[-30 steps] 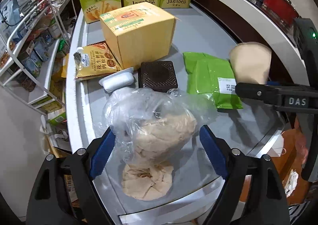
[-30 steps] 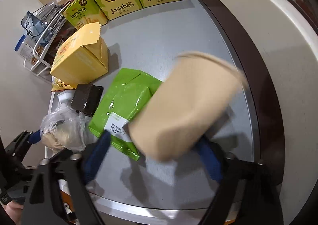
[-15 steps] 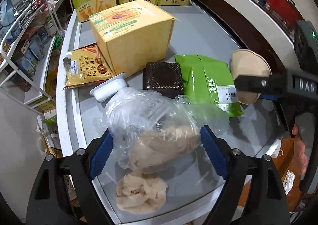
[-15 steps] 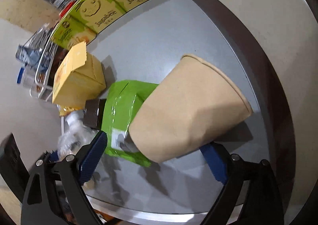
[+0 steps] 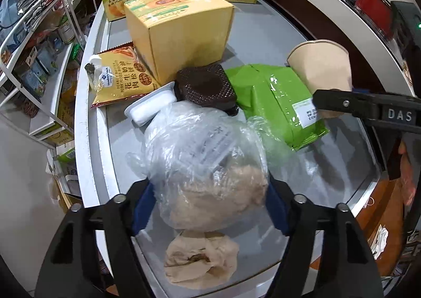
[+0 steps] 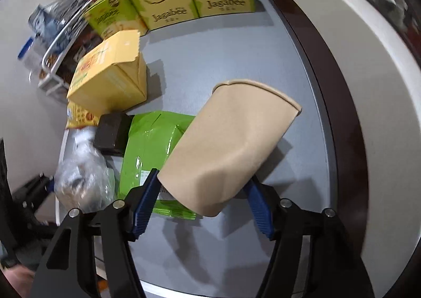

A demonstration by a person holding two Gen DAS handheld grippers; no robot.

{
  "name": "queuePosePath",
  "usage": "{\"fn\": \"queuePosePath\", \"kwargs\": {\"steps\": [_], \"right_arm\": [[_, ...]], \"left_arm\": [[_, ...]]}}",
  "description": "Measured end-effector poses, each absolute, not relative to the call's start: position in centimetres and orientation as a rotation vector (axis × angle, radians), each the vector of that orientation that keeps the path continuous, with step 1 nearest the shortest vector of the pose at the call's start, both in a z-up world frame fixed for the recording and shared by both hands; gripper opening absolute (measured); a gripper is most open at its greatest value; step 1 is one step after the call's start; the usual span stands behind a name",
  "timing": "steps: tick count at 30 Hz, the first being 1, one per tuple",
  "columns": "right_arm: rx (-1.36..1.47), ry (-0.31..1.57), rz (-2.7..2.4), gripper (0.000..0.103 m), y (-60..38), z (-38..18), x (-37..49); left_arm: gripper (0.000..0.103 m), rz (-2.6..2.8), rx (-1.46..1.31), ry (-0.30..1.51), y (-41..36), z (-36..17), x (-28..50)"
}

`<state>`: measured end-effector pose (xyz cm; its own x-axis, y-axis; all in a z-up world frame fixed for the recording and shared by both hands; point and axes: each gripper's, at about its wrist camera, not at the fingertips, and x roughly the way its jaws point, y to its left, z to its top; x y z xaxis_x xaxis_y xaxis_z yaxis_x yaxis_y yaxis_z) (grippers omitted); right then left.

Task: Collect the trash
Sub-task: 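Grasp the clear plastic bread bag with the left tool while the right tool holds the cup, then carry the plastic bag and the cup down over the white bin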

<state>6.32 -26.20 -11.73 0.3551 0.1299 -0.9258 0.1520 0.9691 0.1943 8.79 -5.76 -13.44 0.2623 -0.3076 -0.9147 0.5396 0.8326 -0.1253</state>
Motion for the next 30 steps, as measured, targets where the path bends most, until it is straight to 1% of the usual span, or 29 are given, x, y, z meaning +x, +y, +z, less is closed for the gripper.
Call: {"fn": "queuePosePath", "kwargs": {"steps": [6,8,11,12,14,19,30], "right_arm": [[0.214,1.234,0.018,0.062,-26.0,-10.6,4.4],[0.245,1.233,0.02,0.062,-26.2,-10.3,3.4],[0.344,1.215,0.022,0.062,-27.2,-9.9,2.0],[0.37,1.209,0.026,0.062,-27.3,-9.8,1.9],[0.431,1.197,0.033,0.062,-27.7,-9.5,1.4],[0.448,1.173,0.047,0.062,-27.3,-8.6,1.2],[0.392,1.106,0.135,0.062,-25.1,-4.9,0.4]], "left_arm": [[0.059,-0.605,0.206,1.18,-5.0,-13.2,8.9],[0.057,-0.616,0.18,1.187,-4.8,-13.0,9.0],[0.056,-0.629,0.14,1.188,-4.2,-12.6,9.2],[0.054,-0.636,0.125,1.191,-4.1,-12.4,9.3],[0.053,-0.646,0.106,1.191,-3.9,-12.2,9.3],[0.052,-0.649,0.085,1.163,-3.8,-11.0,8.8],[0.052,-0.619,0.069,1.067,-2.4,-7.4,7.0]]}}
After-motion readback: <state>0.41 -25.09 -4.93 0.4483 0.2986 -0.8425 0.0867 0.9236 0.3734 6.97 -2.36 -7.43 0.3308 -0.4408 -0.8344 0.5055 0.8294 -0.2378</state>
